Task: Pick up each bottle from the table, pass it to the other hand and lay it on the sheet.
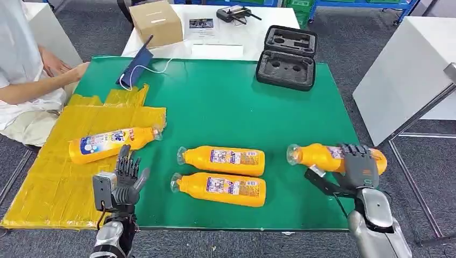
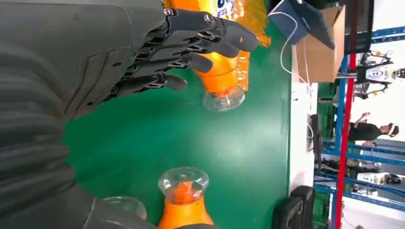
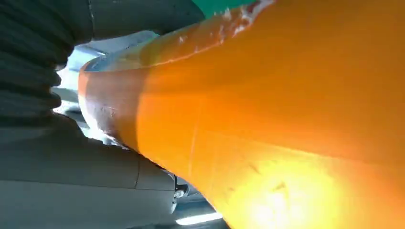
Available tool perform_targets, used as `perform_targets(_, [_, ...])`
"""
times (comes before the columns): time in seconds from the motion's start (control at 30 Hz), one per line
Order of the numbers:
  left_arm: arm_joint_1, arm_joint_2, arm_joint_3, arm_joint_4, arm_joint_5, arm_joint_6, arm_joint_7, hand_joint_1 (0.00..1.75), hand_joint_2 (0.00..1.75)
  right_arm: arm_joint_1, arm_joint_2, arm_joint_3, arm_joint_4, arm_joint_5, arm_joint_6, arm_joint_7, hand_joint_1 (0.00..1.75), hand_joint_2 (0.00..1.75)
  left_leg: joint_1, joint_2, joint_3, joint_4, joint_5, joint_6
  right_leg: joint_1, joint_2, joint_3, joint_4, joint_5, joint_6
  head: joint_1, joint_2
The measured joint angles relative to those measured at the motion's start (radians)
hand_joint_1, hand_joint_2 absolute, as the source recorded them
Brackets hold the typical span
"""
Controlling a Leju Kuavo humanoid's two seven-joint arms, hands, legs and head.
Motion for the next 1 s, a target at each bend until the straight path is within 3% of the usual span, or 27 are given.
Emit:
perform_targets(0.33, [0.007,-0.001,0.012,-0.006,-0.002,0.0,0.007,0.0,1.75,0.006,0.054,-0.104,-0.045,-0.029,-0.035,-0.009,1.75,1.75,-0.001,-0.001,-0.003,0.0,0.0,0.0,-0.001,0.0,-0.003,0.0,0.0,0.0,0.0,0.0])
perform_targets(0.5, [0.015,-0.002,0.019,-0.006,-0.002,0.0,0.009,0.0,1.75,0.02,0.11,-0.169,-0.117,-0.277,-0.078,-0.182,1.75,1.75,0.0,0.001,-0.003,0.0,-0.001,0.0,0.0,0.0,-0.004,0.0,0.0,0.0,0.0,0.0])
perform_targets(0.67, [0.015,-0.003,0.02,-0.008,-0.04,0.012,0.007,0.0,1.75,0.039,0.199,-0.189,-0.238,-0.627,0.058,-0.333,1.75,1.75,0.001,0.001,-0.003,0.0,-0.001,-0.001,0.001,0.0,-0.005,0.0,-0.001,-0.001,0.0,0.0])
perform_targets(0.87, [-0.01,-0.011,-0.015,-0.02,-0.107,0.026,0.01,0.0,1.75,0.037,0.297,-0.125,-0.276,-0.746,0.292,-0.39,1.75,1.75,0.002,0.001,-0.004,0.0,0.0,-0.001,0.002,0.0,-0.005,0.001,-0.001,-0.001,0.0,0.0])
perform_targets(1.0, [-0.04,-0.02,-0.069,-0.042,-0.159,0.032,0.02,0.0,1.75,0.012,0.373,-0.002,-0.261,-0.762,0.333,-0.397,1.75,1.75,0.002,0.001,-0.004,0.0,0.001,-0.003,0.002,0.0,-0.006,0.002,0.0,-0.002,0.0,0.0])
